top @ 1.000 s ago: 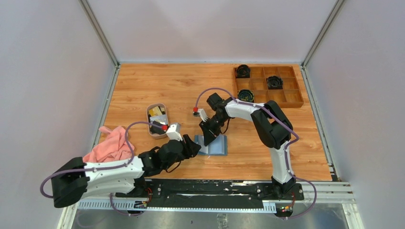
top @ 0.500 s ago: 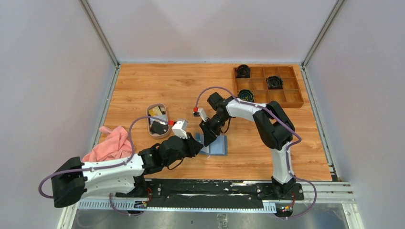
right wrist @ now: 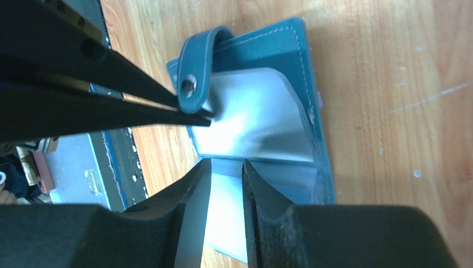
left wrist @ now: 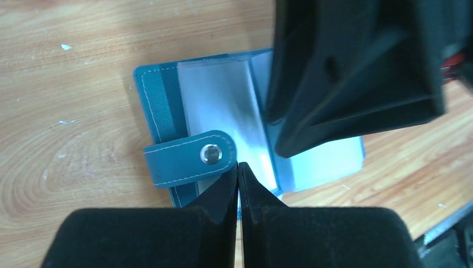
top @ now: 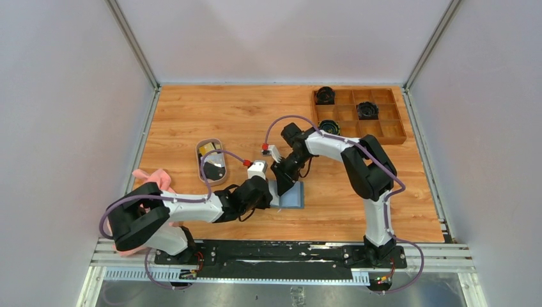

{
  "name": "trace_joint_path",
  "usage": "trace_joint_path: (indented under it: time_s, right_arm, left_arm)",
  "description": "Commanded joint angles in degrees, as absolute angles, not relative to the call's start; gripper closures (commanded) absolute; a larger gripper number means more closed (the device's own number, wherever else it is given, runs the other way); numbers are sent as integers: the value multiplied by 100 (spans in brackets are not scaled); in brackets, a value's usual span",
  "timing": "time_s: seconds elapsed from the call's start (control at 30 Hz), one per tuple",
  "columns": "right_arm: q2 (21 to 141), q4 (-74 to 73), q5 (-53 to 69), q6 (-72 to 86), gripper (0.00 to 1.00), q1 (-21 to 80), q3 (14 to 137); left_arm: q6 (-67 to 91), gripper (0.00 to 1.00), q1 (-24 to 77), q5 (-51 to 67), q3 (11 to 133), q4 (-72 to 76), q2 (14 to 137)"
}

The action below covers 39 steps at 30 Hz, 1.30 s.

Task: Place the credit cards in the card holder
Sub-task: Open the card holder at the center of the board.

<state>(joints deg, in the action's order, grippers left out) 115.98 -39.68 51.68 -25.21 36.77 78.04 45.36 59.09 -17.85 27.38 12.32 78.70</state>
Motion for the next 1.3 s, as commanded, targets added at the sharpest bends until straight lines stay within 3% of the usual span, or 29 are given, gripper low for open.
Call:
trace_joint_path:
  time_s: [0.0, 0.3, 0.73, 1.27]
  right_arm:
    - [11246, -4248, 4655, -2894, 69, 3560, 7707]
    - [11126, -4510, 4184, -3304, 69, 3544, 7639]
    - [10039, -4868, 4987, -4086, 64, 3078, 6985]
    - [10256, -4852, 5023, -3788, 68, 2790, 7004]
  left_arm:
    - [4484, 99, 5783, -1838, 2821, 1349, 8118]
    - [4523, 100, 5770, -1833, 2690, 1345, 8161]
    - [4421, 98, 5774, -1415, 2570, 1354, 7702]
    - [4578, 94, 5752, -1114, 2453, 1769, 7929]
